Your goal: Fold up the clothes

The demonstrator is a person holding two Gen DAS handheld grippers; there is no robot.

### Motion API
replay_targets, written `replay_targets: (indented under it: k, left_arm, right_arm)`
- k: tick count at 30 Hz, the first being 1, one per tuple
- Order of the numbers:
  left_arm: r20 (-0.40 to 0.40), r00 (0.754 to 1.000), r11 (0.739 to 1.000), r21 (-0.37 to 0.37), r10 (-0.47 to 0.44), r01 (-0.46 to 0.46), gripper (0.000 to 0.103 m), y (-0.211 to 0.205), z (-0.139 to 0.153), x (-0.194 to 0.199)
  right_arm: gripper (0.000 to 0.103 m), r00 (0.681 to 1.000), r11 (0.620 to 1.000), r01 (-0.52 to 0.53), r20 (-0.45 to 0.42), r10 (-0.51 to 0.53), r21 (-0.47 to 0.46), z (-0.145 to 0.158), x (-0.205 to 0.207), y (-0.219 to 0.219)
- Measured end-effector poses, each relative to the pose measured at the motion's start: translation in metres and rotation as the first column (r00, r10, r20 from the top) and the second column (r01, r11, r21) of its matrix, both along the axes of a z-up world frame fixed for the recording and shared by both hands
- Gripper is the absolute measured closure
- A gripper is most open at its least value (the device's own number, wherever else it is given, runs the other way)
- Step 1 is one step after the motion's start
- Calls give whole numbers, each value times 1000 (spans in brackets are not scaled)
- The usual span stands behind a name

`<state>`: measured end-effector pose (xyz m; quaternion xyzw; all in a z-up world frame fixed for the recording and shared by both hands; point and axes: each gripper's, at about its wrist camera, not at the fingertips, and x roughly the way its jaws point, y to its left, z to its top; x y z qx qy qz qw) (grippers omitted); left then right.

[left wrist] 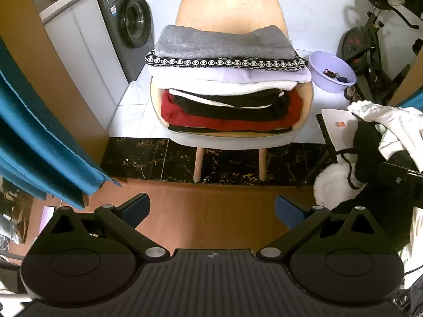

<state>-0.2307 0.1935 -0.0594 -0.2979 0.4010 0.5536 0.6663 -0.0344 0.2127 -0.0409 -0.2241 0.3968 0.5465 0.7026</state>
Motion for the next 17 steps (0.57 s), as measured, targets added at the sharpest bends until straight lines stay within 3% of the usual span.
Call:
replay_targets:
  k: [17]
  left_arm:
    - [17, 998, 998, -1, -67, 67, 0, -26, 0, -4]
  right_arm:
    - [1, 995, 994, 102, -10, -102, -27, 0, -8, -39]
